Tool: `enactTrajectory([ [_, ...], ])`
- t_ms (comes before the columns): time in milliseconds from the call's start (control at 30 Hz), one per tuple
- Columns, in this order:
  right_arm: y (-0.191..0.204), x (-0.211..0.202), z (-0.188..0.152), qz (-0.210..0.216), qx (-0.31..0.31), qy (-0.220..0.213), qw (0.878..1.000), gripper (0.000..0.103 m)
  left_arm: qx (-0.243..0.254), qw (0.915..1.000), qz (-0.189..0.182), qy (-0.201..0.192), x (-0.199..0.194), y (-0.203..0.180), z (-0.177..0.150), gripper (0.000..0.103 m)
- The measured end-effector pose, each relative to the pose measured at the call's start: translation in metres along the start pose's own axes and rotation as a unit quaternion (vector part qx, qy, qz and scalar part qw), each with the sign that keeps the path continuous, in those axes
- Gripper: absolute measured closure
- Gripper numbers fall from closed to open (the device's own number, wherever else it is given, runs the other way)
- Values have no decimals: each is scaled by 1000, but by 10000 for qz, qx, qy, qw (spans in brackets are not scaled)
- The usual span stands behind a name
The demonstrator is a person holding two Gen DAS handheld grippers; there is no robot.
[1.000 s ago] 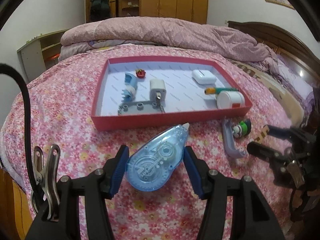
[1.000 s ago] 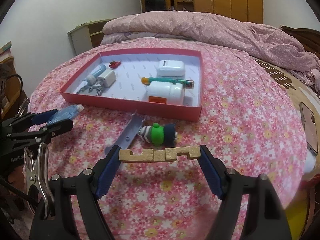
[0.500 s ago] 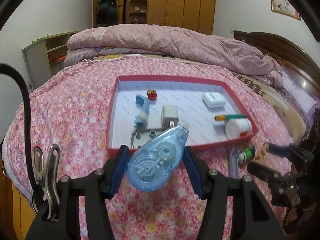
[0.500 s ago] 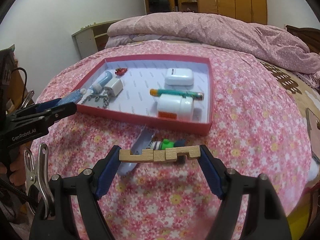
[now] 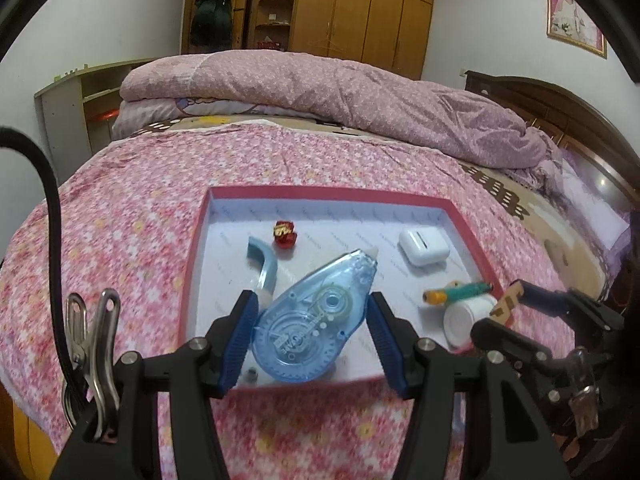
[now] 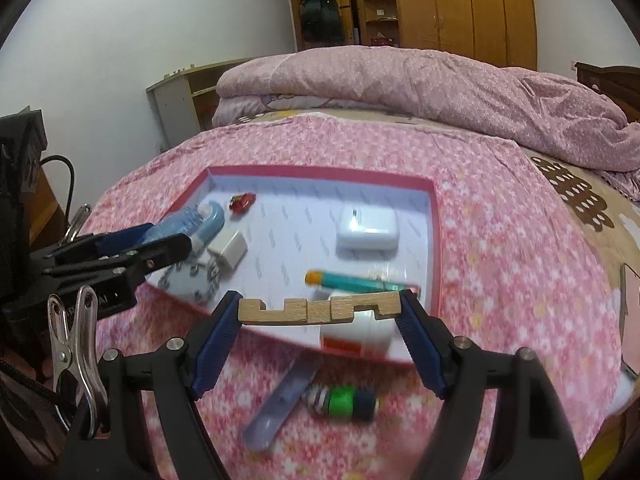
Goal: Organize rigid objects
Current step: 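Lower the correction tape into the tray with the left tool while the right tool places the puzzle piece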
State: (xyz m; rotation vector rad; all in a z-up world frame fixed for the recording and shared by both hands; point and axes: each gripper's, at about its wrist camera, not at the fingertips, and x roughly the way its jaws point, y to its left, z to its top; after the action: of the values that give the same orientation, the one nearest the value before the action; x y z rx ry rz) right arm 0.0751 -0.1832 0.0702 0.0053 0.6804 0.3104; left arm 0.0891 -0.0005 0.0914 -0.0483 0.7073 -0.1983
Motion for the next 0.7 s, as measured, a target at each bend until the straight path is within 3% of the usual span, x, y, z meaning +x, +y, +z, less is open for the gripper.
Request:
enactTrajectory([
  [467, -12, 42, 26, -82, 256, 203, 9994, 24, -50, 9996, 115, 238, 58, 10, 34, 44],
  [700, -14, 58, 28, -128, 263, 266, 9992, 24, -59, 9995, 151, 287, 76, 13, 36, 44],
])
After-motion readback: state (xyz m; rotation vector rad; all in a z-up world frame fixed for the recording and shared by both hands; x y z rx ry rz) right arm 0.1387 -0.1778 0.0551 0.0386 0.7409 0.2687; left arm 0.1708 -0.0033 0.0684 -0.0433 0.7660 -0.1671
